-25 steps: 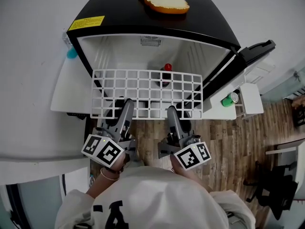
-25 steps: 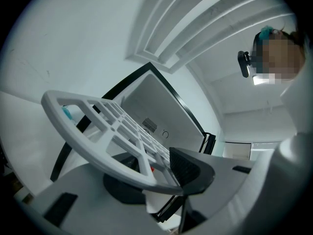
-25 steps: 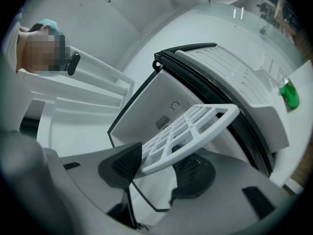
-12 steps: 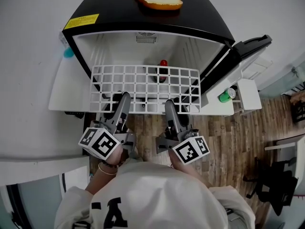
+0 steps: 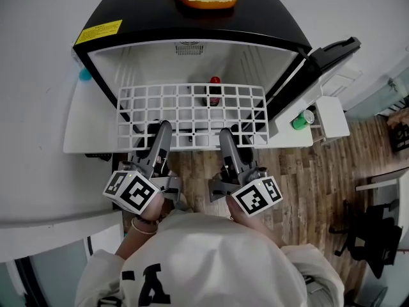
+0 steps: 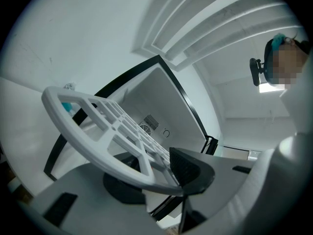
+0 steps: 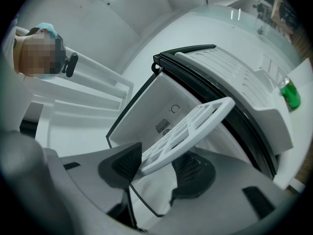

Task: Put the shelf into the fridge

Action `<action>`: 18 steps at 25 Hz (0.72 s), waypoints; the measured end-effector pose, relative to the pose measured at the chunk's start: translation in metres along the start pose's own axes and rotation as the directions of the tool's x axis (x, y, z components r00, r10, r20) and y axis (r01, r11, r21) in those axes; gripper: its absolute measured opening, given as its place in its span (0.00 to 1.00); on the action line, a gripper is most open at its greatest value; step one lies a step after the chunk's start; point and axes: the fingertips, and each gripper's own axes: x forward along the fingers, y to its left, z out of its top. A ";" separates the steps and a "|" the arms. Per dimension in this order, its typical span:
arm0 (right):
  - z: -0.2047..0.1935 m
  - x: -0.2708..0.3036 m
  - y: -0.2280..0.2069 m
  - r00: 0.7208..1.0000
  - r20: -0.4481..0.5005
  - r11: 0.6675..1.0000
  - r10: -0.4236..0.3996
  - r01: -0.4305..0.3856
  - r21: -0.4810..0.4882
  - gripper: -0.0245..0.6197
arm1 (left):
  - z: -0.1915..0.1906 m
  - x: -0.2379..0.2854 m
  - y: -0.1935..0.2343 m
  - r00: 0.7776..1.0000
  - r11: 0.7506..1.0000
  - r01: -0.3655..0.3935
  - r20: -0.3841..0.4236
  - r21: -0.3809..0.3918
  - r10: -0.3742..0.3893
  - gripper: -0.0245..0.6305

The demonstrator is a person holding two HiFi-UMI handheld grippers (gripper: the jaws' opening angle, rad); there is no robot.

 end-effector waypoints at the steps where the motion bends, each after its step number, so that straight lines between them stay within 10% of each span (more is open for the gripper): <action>1: 0.001 0.000 0.000 1.000 0.003 1.000 0.000 0.000 0.002 0.34 | 0.000 0.000 0.000 1.000 1.000 0.000 -0.003 -0.003 0.000 0.24; 18: 0.006 0.003 0.002 0.999 0.031 1.000 0.025 -0.025 0.013 0.35 | 0.003 0.003 -0.004 1.000 1.000 0.006 -0.013 0.007 -0.005 0.26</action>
